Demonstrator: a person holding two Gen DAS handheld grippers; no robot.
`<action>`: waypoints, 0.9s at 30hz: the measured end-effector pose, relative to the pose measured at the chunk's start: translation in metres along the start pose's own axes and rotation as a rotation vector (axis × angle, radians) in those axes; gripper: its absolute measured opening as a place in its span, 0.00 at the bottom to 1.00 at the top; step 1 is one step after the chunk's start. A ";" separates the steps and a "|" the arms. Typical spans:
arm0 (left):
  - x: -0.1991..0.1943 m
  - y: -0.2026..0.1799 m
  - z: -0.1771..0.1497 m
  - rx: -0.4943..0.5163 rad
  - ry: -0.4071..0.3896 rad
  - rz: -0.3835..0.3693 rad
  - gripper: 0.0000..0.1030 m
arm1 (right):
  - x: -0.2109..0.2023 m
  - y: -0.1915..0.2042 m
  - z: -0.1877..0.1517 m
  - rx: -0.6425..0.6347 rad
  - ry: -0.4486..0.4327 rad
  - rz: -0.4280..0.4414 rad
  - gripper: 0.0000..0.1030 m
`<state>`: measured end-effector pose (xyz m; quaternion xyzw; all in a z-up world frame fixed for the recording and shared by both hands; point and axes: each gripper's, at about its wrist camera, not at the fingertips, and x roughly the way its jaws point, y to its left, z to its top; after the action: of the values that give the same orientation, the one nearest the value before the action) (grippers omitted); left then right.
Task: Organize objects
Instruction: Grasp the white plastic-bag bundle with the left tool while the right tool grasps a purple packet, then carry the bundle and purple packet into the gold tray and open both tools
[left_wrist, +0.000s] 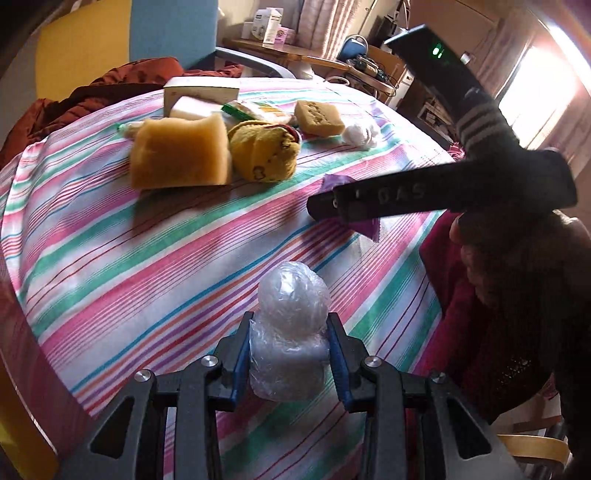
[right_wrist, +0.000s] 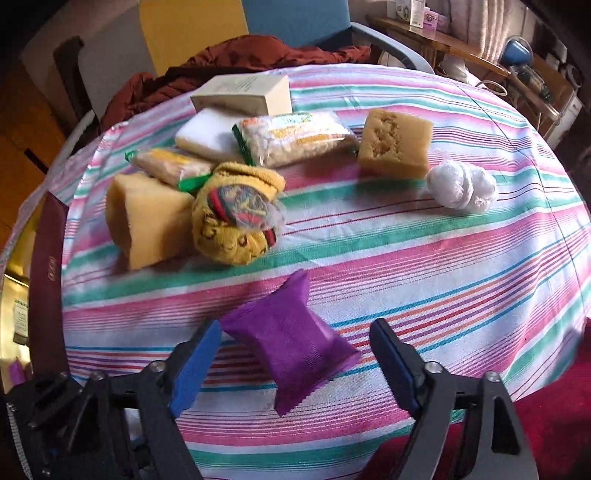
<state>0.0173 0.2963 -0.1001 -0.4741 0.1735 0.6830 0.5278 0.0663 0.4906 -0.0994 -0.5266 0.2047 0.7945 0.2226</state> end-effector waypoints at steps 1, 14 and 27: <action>-0.003 0.002 -0.001 -0.007 -0.004 0.004 0.36 | 0.002 0.001 -0.001 -0.013 0.003 -0.008 0.67; -0.069 0.001 -0.009 -0.047 -0.144 0.022 0.36 | -0.030 -0.010 -0.004 0.027 -0.129 0.085 0.40; -0.163 0.081 -0.042 -0.305 -0.344 0.193 0.36 | -0.098 0.118 -0.010 -0.180 -0.251 0.362 0.40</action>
<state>-0.0364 0.1433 -0.0064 -0.4064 0.0206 0.8190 0.4045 0.0409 0.3748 -0.0011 -0.3960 0.1947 0.8959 0.0523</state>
